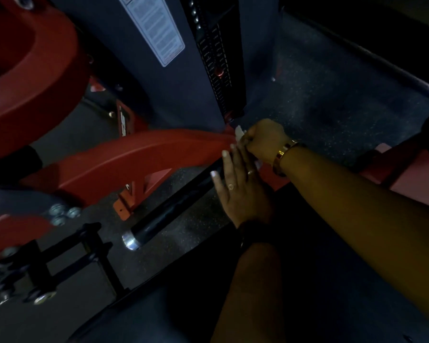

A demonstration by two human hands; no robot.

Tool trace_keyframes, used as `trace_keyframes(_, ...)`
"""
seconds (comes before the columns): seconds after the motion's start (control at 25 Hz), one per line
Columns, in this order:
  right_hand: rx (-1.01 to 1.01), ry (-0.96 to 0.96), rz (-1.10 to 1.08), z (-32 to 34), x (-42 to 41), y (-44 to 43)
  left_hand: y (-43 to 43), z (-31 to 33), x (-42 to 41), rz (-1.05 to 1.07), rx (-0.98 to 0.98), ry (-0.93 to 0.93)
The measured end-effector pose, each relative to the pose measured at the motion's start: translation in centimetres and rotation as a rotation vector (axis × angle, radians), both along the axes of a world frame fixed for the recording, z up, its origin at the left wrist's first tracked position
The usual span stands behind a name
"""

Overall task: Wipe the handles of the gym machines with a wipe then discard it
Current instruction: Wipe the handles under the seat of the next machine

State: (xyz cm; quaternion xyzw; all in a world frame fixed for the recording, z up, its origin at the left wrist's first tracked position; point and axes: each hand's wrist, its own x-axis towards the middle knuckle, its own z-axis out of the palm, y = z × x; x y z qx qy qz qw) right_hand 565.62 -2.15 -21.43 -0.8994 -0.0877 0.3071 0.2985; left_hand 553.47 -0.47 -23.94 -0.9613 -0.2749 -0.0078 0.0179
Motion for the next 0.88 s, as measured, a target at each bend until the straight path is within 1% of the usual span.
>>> trace_keyframes(0.08,-0.078,-0.056,0.051,1.2,-1.2,1.2,1.5,0.3,-3.2,0.064,0.101,-0.099)
trace_keyframes(0.12,-0.098,-0.106,0.066,1.4,-1.8,1.7,2.7,0.4,-4.4,0.114,0.111,-0.159)
trace_keyframes(0.2,-0.125,-0.191,0.059,1.9,-3.1,2.6,4.6,1.1,-6.4,0.193,0.067,-0.224)
trace_keyframes(0.24,-0.122,-0.254,0.097,2.1,-4.0,3.0,5.2,1.8,-7.3,0.235,0.05,-0.202)
trace_keyframes(0.28,-0.093,-0.311,0.158,2.4,-5.1,3.9,5.8,2.3,-8.2,0.275,0.002,-0.203)
trace_keyframes(0.36,0.032,-0.414,0.33,3.2,-8.3,5.7,7.0,3.2,-9.7,0.331,-0.032,-0.203)
trace_keyframes(0.4,0.11,-0.442,0.375,3.7,-10.2,6.7,7.6,3.3,-10.3,0.348,-0.058,-0.207)
trace_keyframes(0.48,0.19,-0.445,0.381,4.5,-13.3,8.1,8.3,3.9,-11.0,0.323,-0.122,-0.224)
trace_keyframes(0.56,0.192,-0.445,0.373,4.5,-15.1,8.9,8.7,4.2,-11.7,0.276,-0.143,-0.233)
trace_keyframes(0.64,0.224,-0.45,0.41,4.4,-16.5,9.1,9.3,4.3,-12.5,0.25,-0.188,-0.301)
trace_keyframes(0.72,0.316,-0.453,0.441,4.8,-18.0,9.1,9.9,4.4,-13.4,0.241,-0.36,-0.46)
trace_keyframes(0.76,0.353,-0.433,0.425,4.7,-18.3,8.9,10.1,4.2,-13.7,0.261,-0.503,-0.557)
trace_keyframes(0.8,0.375,-0.409,0.398,4.6,-18.6,8.6,10.6,4.4,-14.1,0.297,-0.674,-0.68)
trace_keyframes(0.88,0.357,-0.398,0.327,4.4,-18.8,8.3,11.7,4.4,-14.7,0.516,-1.132,-0.96)
